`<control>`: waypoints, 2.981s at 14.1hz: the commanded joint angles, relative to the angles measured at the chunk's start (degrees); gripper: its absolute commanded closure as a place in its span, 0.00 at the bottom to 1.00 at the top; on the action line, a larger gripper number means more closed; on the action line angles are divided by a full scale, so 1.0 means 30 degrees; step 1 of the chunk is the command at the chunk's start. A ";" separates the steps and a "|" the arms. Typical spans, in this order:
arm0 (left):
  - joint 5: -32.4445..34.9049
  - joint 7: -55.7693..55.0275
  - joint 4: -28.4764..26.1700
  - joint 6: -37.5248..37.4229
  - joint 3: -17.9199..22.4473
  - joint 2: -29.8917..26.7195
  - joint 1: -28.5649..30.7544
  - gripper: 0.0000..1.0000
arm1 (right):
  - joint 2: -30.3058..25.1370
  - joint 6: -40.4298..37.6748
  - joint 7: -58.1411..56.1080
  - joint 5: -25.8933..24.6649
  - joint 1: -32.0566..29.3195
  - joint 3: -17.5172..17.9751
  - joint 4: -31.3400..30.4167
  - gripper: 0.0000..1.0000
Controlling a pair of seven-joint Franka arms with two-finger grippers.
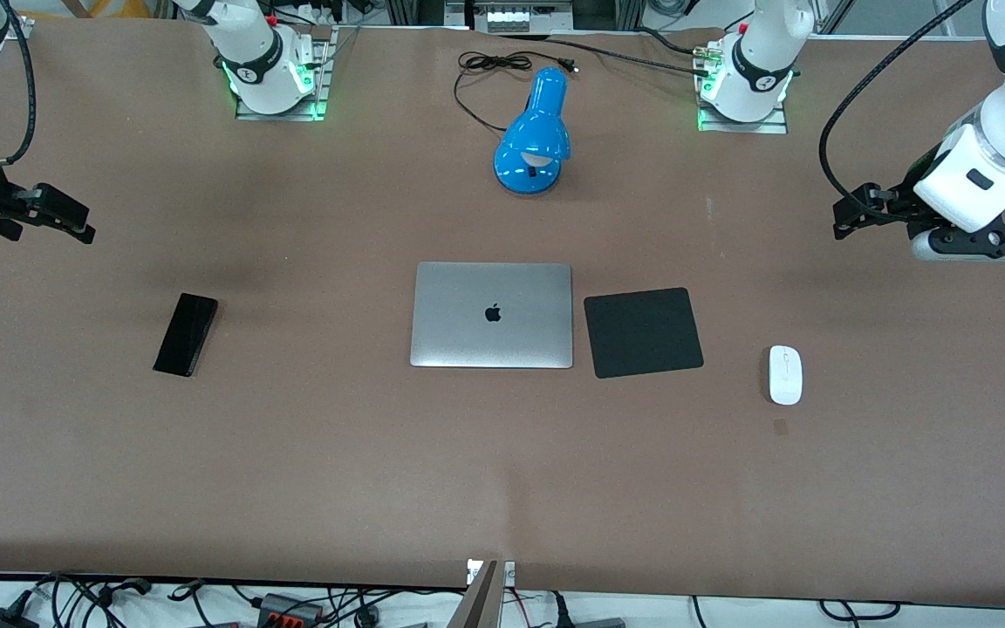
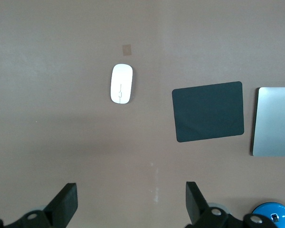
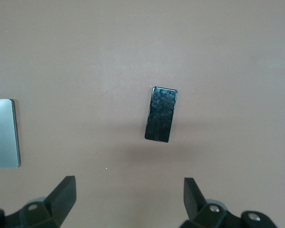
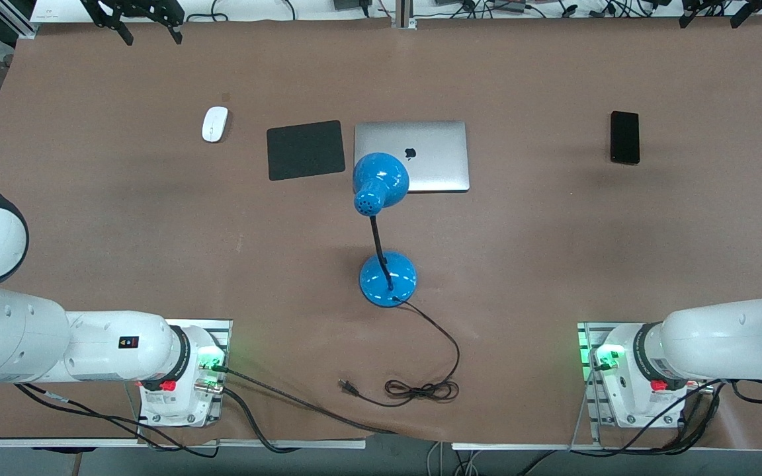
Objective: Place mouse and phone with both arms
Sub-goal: 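Lower the right gripper onto the black phone while the left gripper reaches the mouse, then close the right gripper on the phone while the left gripper grasps the mouse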
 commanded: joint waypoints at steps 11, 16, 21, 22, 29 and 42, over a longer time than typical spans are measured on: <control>-0.0604 0.0051 0.0601 -0.0078 -0.0014 0.1335 -0.0008 0.00 | 0.1166 0.0439 -0.0286 -0.0143 -0.0253 0.0217 -0.0135 0.00; -0.0489 0.0284 0.1453 0.1967 0.0220 0.5114 0.0168 0.00 | 0.3742 0.2487 0.0065 -0.0612 -0.0486 0.0071 -0.0953 0.00; 0.0066 0.0549 0.1160 0.4929 0.0250 0.8862 0.0167 0.00 | 0.6495 0.5623 0.2083 -0.0641 -0.0897 0.0012 -0.2040 0.00; 0.0387 0.0607 0.1189 0.5483 0.0221 0.9362 0.0313 0.00 | 0.7285 0.6324 0.2435 -0.0641 -0.1100 -0.0018 -0.2040 0.00; 0.1444 0.3625 0.1160 0.9673 0.0279 1.2558 0.1046 0.00 | 1.1245 1.0487 0.2468 -0.0641 -0.1776 -0.0018 -0.2098 0.00; 0.1913 0.3625 0.1160 1.1553 0.0309 1.3907 0.1251 0.00 | 1.2156 1.1751 0.2702 -0.0583 -0.1923 0.0011 -0.2685 0.00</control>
